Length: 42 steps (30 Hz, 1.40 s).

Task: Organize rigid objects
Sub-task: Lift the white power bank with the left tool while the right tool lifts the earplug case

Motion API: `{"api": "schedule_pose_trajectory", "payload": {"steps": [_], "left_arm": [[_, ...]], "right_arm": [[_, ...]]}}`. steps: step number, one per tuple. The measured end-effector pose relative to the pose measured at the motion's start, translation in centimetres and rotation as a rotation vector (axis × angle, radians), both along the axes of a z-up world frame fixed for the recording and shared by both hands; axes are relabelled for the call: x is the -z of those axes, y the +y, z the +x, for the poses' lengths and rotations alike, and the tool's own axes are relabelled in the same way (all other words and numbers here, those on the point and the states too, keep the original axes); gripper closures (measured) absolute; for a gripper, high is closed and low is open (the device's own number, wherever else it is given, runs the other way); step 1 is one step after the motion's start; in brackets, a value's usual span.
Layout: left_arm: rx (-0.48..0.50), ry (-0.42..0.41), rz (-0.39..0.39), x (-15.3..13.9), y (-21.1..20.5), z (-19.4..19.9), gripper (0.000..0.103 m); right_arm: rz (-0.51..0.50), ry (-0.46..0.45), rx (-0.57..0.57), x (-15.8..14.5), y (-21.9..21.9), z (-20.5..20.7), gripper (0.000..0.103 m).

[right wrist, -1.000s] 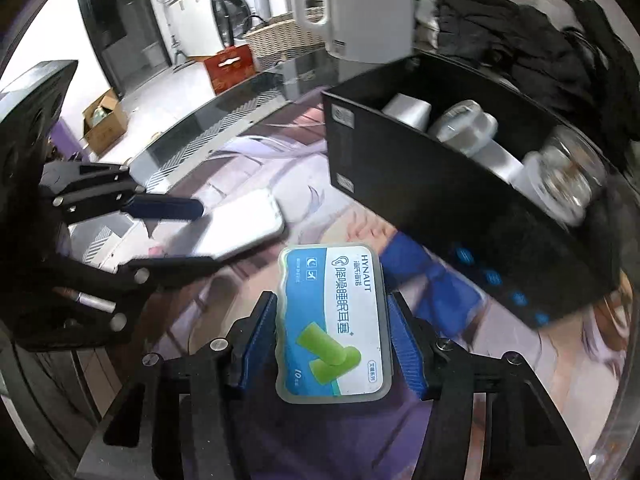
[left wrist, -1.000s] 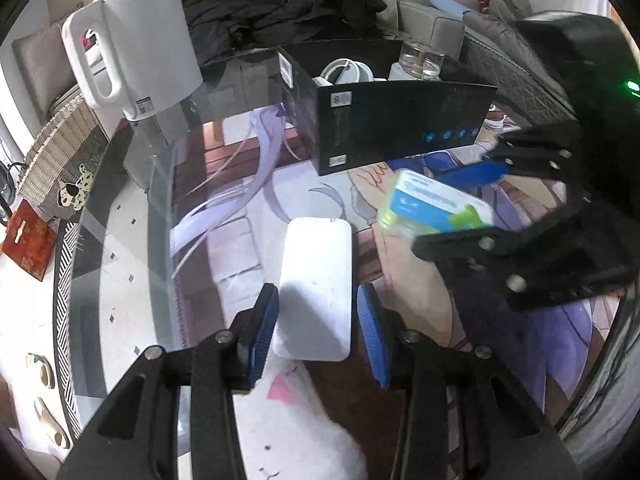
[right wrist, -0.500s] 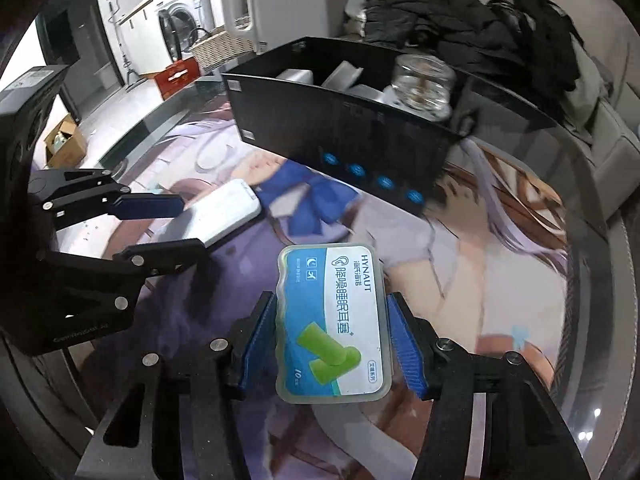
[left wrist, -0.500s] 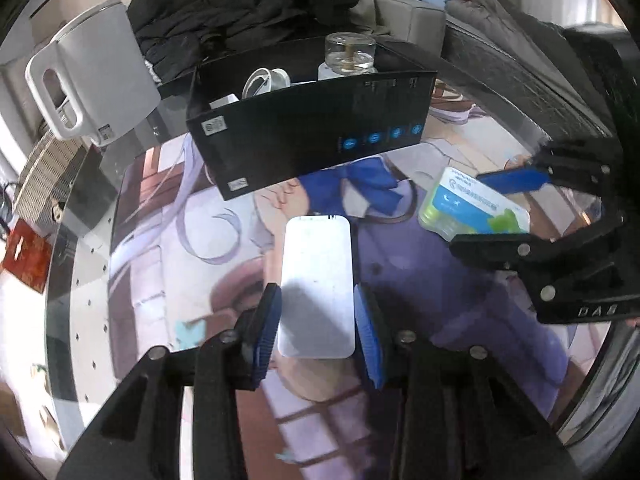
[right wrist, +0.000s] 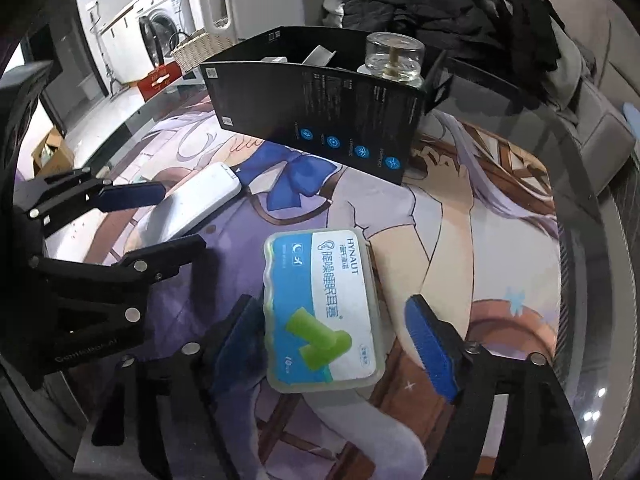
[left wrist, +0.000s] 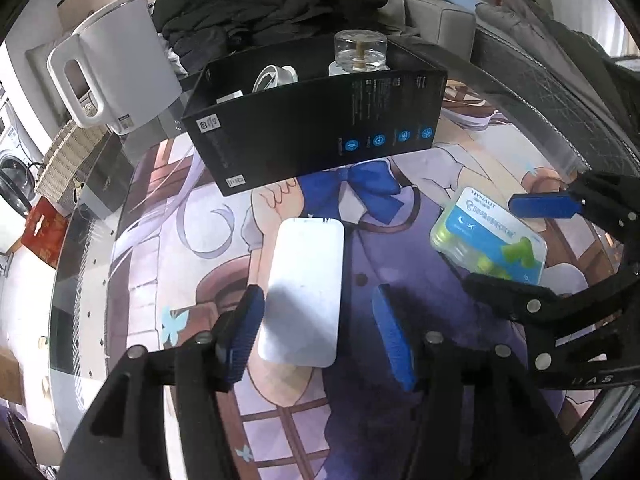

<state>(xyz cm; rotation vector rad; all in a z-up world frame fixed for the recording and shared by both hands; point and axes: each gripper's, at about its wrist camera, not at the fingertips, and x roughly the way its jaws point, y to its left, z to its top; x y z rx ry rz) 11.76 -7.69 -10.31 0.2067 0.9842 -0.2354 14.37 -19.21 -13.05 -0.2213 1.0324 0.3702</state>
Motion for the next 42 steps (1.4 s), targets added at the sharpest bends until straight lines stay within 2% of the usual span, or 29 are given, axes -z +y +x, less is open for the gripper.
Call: {"api": "schedule_pose_trajectory", "payload": {"steps": [4, 11, 19, 24, 29, 31, 37, 39, 42], "left_arm": [[-0.007, 0.015, -0.017, 0.0, 0.5, -0.1, 0.046], [-0.019, 0.004, -0.001, -0.1, 1.3, -0.3, 0.046], [-0.058, -0.013, -0.052, -1.4, 2.5, 0.9, 0.045], [-0.053, 0.019, -0.021, -0.4, 1.9, 1.5, 0.045], [-0.026, -0.001, 0.012, -0.3, 0.9, 1.2, 0.044], [-0.011, 0.022, 0.000, 0.0, 0.5, 1.3, 0.044], [-0.006, 0.014, 0.013, -0.1, -0.1, 1.3, 0.044], [-0.004, 0.018, 0.008, -0.1, -0.1, 1.3, 0.045], [0.007, 0.029, -0.008, -0.2, -0.1, 1.3, 0.060]], "right_arm": [[0.025, 0.017, -0.019, 0.0, 0.7, -0.4, 0.020], [0.011, 0.008, -0.002, -0.1, 0.9, 0.1, 0.020], [0.046, -0.057, 0.031, -2.8, 0.1, 1.3, 0.020], [0.026, -0.016, 0.022, -1.7, 0.3, 1.9, 0.020], [-0.001, -0.003, 0.004, -0.7, 0.5, 1.4, 0.020], [-0.008, -0.003, -0.002, -0.5, 0.5, 1.2, 0.020], [-0.021, 0.003, -0.008, 0.1, 0.3, 0.8, 0.021], [-0.021, -0.002, -0.014, 0.0, 0.2, 0.7, 0.024], [-0.017, -0.009, -0.011, 0.0, 0.2, 0.6, 0.033]]}}
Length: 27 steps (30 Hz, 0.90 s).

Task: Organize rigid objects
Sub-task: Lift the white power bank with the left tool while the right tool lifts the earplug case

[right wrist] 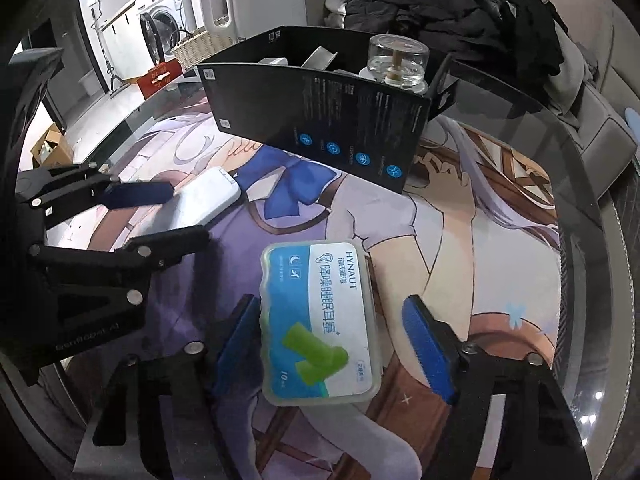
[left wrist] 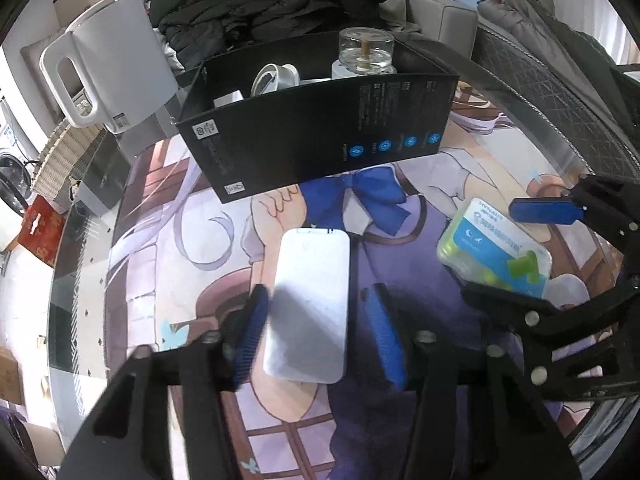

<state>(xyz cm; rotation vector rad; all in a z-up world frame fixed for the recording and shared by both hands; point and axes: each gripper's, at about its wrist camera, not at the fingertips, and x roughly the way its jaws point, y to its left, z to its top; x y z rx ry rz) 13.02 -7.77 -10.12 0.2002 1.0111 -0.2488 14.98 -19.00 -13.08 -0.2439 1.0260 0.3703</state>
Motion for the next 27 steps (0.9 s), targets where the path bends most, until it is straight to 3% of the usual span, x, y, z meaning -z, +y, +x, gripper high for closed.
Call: {"api": "schedule_pose_trajectory", "payload": {"steps": [2, 11, 17, 27], "left_arm": [[0.006, 0.006, -0.006, -0.1, 0.0, 0.0, 0.065], [0.005, 0.004, -0.020, -0.3, 0.5, -0.2, 0.065], [0.002, -0.037, -0.042, -1.5, 1.0, -0.5, 0.065], [0.002, -0.230, -0.069, -5.8, 1.5, -2.0, 0.065]], "right_arm": [[0.003, -0.004, -0.004, -0.2, 0.0, 0.0, 0.047], [0.020, -0.011, -0.006, -0.6, 0.3, -0.1, 0.047], [0.062, -0.061, 0.007, -2.5, 0.0, -0.6, 0.047], [0.144, -0.260, 0.026, -7.2, -0.6, -2.6, 0.047]]}}
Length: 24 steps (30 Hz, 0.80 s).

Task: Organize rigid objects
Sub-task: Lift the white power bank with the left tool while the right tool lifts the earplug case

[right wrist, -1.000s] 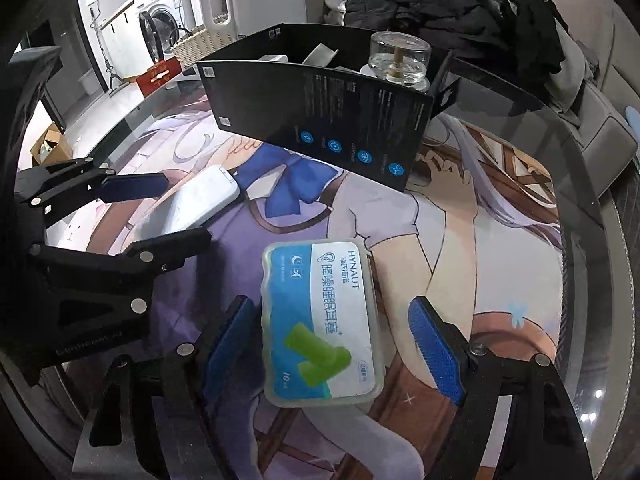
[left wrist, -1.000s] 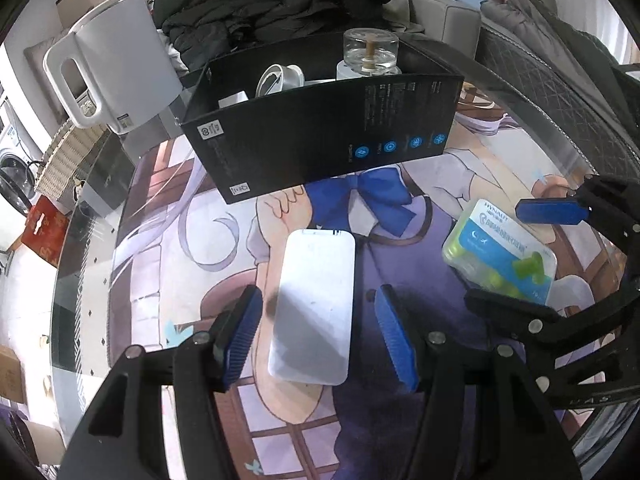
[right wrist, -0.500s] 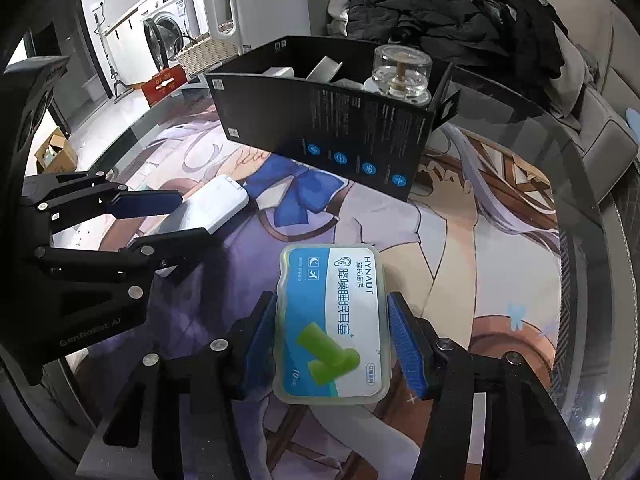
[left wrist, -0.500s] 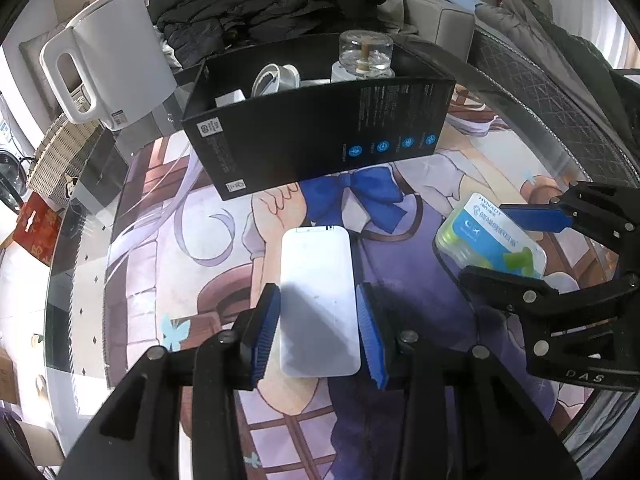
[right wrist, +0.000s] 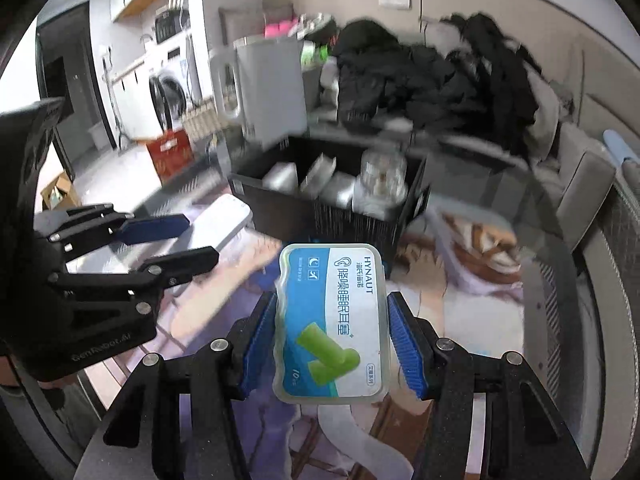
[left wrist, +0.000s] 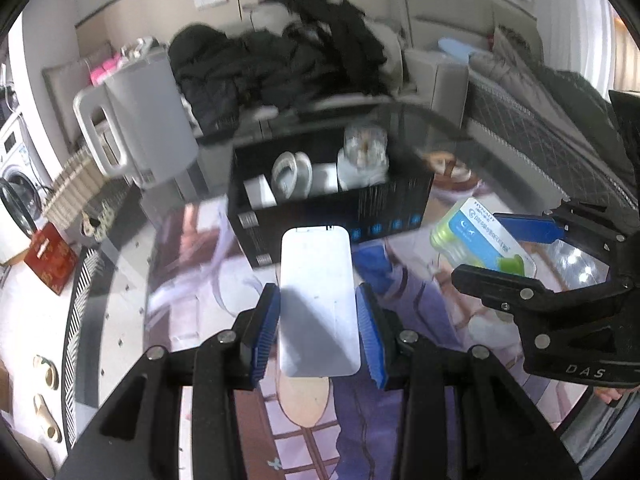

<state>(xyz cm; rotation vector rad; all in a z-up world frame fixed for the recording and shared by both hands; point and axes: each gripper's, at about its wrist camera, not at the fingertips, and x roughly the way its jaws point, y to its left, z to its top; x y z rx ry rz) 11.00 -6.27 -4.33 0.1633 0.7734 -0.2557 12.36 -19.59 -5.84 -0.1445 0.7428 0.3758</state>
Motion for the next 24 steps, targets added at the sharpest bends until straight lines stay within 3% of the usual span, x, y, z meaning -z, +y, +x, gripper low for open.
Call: {"api": "schedule_pose_trajectory", "payload": {"steps": [12, 24], "left_arm": [[-0.035, -0.335, -0.074, -6.1, 2.1, -3.5, 0.065], [-0.068, -0.420, -0.162, -9.0, 3.5, -3.6, 0.065]], "right_arm": [[0.089, -0.353, 0.023, -6.8, -0.3, -4.8, 0.047], [0.133, -0.433, 0.000, -10.3, 0.6, -6.7, 0.047]]}}
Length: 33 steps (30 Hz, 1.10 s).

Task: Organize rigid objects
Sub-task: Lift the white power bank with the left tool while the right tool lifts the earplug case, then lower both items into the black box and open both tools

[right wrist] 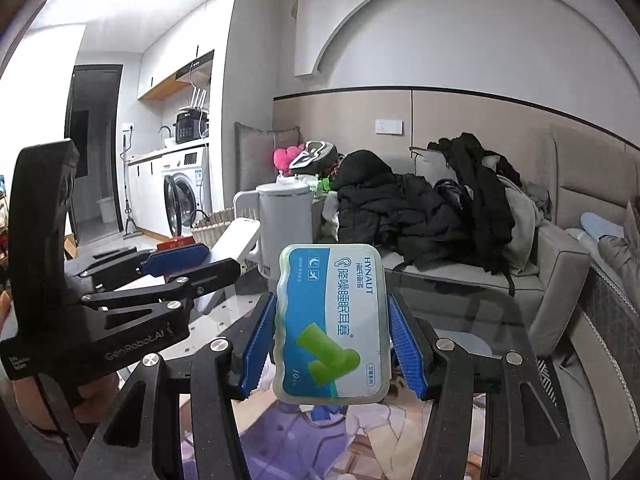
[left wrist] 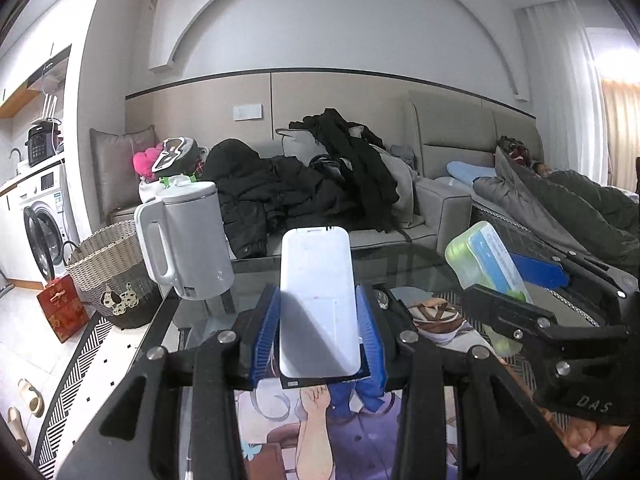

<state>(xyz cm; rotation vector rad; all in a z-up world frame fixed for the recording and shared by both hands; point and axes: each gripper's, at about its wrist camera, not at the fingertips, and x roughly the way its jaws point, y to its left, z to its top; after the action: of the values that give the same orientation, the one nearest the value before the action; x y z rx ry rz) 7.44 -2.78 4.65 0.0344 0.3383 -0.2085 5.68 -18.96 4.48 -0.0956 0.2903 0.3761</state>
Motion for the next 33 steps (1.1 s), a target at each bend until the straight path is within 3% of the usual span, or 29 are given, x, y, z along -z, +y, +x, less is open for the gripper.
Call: {"api": "schedule_pose_trajectory", "payload": {"steps": [8, 15, 24, 33], "left_arm": [[-0.018, -0.021, -0.030, -0.7, 0.1, 0.7, 0.065], [-0.032, -0.031, -0.049, -1.4, -0.1, 2.3, 0.065], [-0.013, 0.026, -0.094, -1.3, 0.0, 6.4, 0.065], [-0.004, 0.075, -0.088, 0.5, -0.6, 10.2, 0.065]], "right_arm": [[0.035, -0.019, 0.009, -1.5, 0.2, 0.6, 0.047], [0.046, -0.027, 0.030, -2.0, 0.4, 3.5, 0.047], [0.047, 0.023, 0.062, -2.0, 1.0, 9.2, 0.047], [0.071, 0.071, 0.101, -0.6, 1.2, 13.5, 0.047]]}}
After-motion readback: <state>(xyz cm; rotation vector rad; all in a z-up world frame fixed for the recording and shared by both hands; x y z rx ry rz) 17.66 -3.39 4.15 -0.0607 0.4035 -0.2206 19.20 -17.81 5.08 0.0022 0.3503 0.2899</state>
